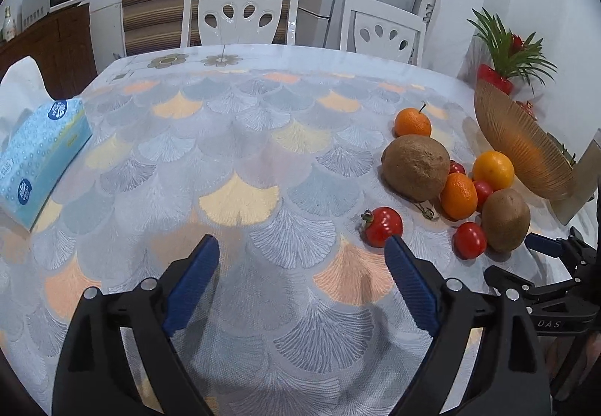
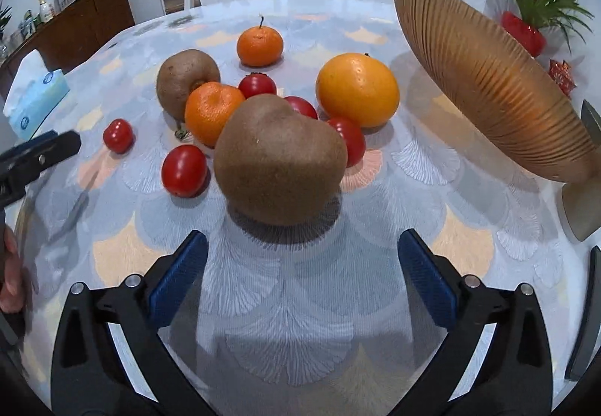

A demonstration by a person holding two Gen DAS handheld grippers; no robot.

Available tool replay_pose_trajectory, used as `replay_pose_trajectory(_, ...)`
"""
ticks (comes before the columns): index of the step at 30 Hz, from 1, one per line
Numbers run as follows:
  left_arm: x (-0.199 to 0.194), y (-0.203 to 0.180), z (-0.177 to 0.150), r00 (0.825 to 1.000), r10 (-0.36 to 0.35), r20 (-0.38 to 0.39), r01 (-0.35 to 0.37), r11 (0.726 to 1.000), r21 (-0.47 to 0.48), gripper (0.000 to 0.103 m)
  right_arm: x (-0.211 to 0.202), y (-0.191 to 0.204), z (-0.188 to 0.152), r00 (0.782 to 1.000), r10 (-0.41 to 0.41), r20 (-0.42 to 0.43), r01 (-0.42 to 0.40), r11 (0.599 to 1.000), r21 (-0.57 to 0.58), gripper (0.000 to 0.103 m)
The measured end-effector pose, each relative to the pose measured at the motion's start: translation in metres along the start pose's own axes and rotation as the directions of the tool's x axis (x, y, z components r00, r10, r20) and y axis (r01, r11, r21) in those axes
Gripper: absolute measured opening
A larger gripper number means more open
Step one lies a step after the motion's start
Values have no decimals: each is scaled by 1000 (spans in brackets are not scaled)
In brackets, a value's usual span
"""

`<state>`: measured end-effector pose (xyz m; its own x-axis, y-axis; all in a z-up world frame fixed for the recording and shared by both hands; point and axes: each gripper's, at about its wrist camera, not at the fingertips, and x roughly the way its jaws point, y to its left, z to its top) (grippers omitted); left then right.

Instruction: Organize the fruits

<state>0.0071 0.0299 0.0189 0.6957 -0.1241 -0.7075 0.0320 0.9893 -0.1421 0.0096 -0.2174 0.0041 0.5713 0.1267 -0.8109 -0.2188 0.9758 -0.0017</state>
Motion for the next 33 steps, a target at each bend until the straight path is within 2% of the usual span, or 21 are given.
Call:
replay_pose_trajectory(13, -3, -1, 0, 999, -35, 21, 35, 999, 0, 91, 0, -2, -2, 1000, 7, 5, -7, 1000, 2, 100)
replay_pose_trajectory(33, -1, 6, 1, 999, -32, 22, 33, 999, -42, 96, -1, -2, -2, 1000, 7, 4, -7, 1000, 2, 100)
